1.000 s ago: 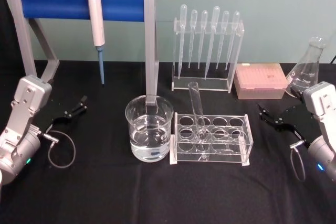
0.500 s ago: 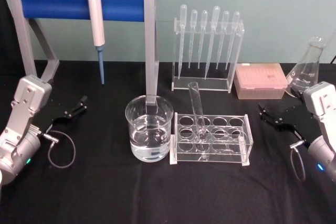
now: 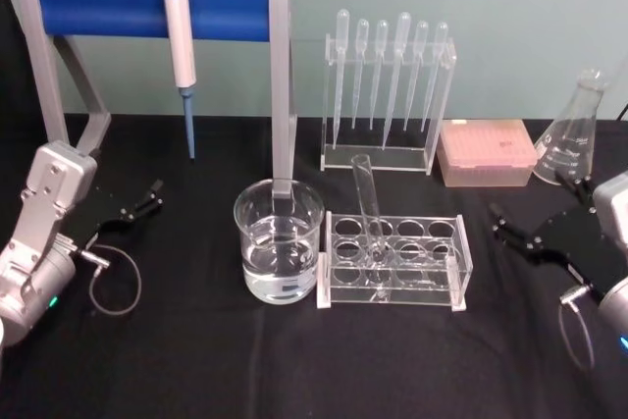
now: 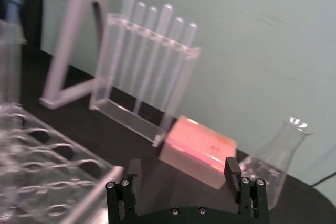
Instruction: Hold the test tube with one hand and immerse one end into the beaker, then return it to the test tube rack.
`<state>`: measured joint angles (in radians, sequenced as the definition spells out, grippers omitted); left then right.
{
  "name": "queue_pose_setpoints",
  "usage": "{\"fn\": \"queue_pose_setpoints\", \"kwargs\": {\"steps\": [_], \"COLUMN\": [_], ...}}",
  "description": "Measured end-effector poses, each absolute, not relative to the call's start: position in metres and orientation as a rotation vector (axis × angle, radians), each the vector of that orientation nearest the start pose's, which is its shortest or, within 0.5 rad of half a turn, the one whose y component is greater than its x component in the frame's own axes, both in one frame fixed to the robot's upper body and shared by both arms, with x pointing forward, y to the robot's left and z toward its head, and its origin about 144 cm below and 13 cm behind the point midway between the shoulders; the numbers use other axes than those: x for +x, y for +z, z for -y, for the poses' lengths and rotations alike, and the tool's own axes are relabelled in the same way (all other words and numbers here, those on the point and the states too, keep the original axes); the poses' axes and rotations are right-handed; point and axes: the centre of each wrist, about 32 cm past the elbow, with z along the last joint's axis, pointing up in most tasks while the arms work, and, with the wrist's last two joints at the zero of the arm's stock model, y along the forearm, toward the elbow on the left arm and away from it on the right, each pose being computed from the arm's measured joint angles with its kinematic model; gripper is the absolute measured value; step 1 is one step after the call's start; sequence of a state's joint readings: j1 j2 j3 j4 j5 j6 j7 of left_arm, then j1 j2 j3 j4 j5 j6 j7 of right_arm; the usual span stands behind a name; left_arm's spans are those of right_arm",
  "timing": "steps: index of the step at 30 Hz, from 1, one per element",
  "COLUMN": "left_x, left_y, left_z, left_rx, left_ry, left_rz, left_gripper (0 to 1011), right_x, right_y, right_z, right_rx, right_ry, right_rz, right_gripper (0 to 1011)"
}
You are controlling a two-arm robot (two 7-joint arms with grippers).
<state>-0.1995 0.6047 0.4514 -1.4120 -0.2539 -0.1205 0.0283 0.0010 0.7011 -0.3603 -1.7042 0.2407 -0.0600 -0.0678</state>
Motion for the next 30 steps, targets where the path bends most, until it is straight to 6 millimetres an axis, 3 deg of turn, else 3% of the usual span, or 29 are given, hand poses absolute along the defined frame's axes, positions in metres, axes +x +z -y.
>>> {"fn": "queue_pose_setpoints", "kwargs": {"steps": [6,12,23,30], "left_x": [0.489,0.489,0.489,0.489], "left_y": [1.14,1.14,1.14,1.14], "left_z": [-0.31,-0.31,-0.31,-0.31], "left_rx": [0.304,0.304,0.304,0.305], "left_ry": [1.248,1.248,1.248,1.248], "left_rz": [0.285,0.285,0.285,0.285], "left_gripper": [1000,1000,1000,1000], "right_x": [0.418,0.421,0.47,0.494], "right_y": [1.185,1.195,1.2,1.204], "right_z": [0.294,0.276,0.248,0.243], "right_rx": [-0.258,-0.212,-0.175,-0.189], "right_ry": [-1.114,-0.964,-0.79,-0.735], "right_rz": [0.285,0.24,0.135,0.072], "right_gripper": [1002,1002,1002,1002]}}
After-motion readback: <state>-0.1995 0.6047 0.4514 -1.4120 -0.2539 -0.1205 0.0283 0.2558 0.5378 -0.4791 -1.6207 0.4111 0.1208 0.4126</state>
